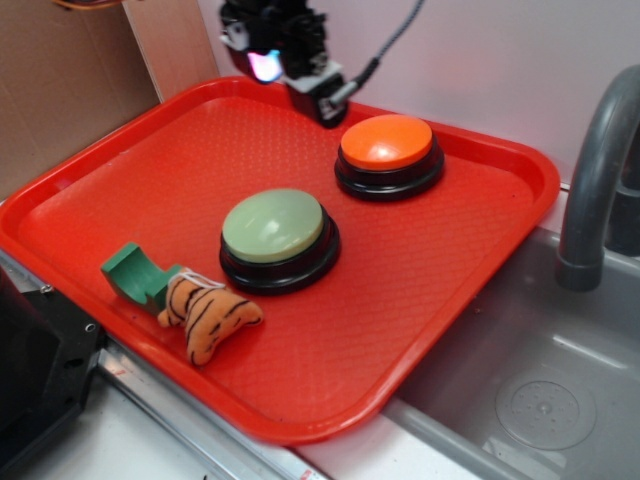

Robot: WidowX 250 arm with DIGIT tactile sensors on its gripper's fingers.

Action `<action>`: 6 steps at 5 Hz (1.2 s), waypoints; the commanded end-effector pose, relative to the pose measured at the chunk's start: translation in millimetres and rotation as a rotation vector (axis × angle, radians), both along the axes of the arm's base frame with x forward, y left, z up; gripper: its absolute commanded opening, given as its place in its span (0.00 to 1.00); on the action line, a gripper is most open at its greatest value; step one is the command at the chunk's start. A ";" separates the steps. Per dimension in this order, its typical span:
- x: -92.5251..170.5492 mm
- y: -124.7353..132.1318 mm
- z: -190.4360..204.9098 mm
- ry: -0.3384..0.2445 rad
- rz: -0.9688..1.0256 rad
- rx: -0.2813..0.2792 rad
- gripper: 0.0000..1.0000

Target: Push the orange button.

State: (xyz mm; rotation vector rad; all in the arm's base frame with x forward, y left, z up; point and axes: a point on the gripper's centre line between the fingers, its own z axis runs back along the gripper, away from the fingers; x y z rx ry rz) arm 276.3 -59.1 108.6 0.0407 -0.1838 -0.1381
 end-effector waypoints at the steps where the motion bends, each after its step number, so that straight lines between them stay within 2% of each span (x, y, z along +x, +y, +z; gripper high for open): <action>1: 47.3 -11.8 -12.7 -0.070 -0.007 -0.059 1.00; 3: 56.3 -3.2 -39.7 -0.038 -0.030 -0.058 1.00; 5: 58.1 -6.1 -46.1 -0.030 -0.051 -0.047 1.00; 6: 55.5 -6.7 -33.7 -0.022 -0.082 -0.037 1.00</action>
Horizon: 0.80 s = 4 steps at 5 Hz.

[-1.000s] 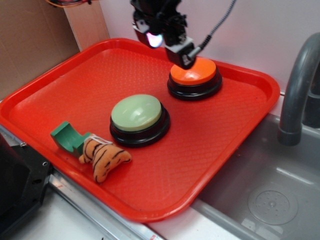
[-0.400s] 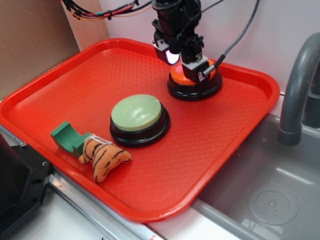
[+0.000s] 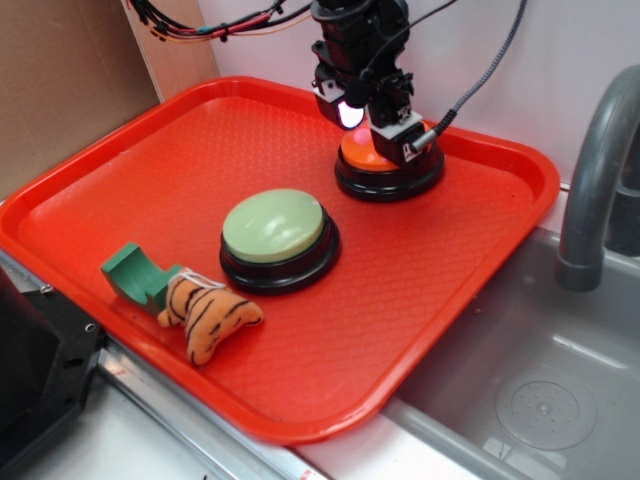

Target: Push the orange button.

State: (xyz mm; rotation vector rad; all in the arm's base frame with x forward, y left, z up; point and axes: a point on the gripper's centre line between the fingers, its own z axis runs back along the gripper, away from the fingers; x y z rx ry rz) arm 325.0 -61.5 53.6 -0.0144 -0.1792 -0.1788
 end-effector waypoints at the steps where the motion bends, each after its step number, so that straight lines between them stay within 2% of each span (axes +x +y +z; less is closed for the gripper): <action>1: -0.5 -2.3 45.5 -0.038 -0.058 0.074 1.00; 2: -11.8 3.4 70.9 -0.059 -0.050 0.080 1.00; 4: -16.5 6.5 86.4 -0.089 -0.034 0.073 1.00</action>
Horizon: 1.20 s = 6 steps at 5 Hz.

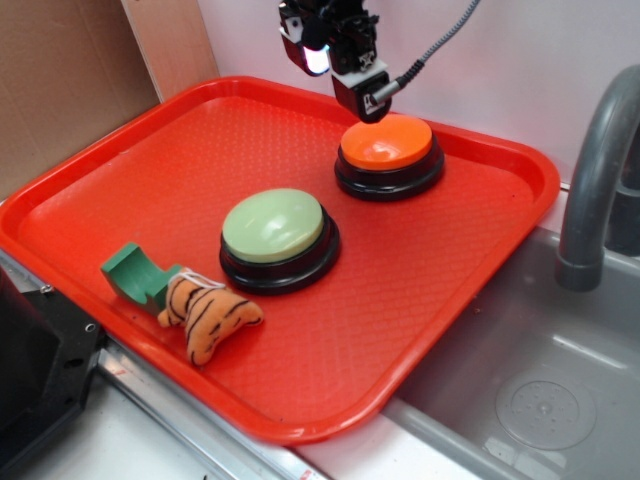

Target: Push the orange button.

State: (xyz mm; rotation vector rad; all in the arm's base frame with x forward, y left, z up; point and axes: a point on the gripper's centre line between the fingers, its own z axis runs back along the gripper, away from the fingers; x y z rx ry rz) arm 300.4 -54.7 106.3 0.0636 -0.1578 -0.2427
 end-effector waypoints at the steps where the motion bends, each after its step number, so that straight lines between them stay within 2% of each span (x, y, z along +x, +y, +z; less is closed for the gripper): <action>1: 6.0 0.2 40.4 -0.117 0.021 -0.017 1.00; 5: -6.2 3.4 61.1 -0.125 0.051 -0.015 1.00; 6: -12.4 4.5 70.7 -0.123 0.066 0.003 1.00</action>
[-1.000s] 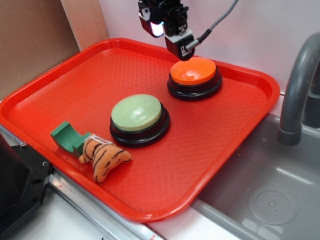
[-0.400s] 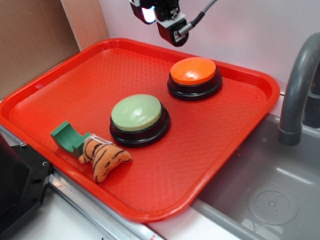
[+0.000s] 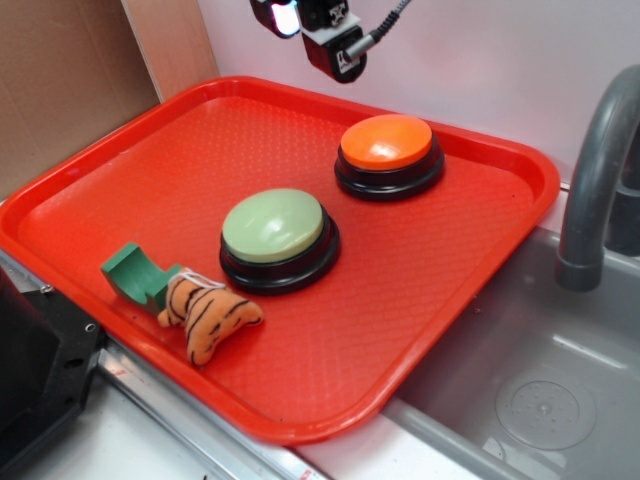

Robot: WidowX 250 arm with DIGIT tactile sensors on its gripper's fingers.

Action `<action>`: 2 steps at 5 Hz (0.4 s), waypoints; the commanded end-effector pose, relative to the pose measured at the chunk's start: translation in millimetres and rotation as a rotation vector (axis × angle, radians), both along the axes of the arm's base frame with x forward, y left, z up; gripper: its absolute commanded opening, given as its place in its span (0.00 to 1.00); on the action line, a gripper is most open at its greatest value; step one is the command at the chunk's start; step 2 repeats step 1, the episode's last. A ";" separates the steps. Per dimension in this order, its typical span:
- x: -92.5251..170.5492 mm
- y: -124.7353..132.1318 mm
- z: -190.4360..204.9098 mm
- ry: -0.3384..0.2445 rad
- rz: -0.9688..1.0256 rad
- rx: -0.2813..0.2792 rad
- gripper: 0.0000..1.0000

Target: Push the orange button.

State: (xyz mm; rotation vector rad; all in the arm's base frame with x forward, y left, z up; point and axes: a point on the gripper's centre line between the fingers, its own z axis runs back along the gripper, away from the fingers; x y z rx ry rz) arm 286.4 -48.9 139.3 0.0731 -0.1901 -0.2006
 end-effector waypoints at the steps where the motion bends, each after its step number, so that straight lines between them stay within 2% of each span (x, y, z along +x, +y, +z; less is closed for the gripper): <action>1: -9.1 -0.5 53.7 -0.101 0.046 0.003 1.00; 2: -9.1 -0.5 53.7 -0.101 0.046 0.003 1.00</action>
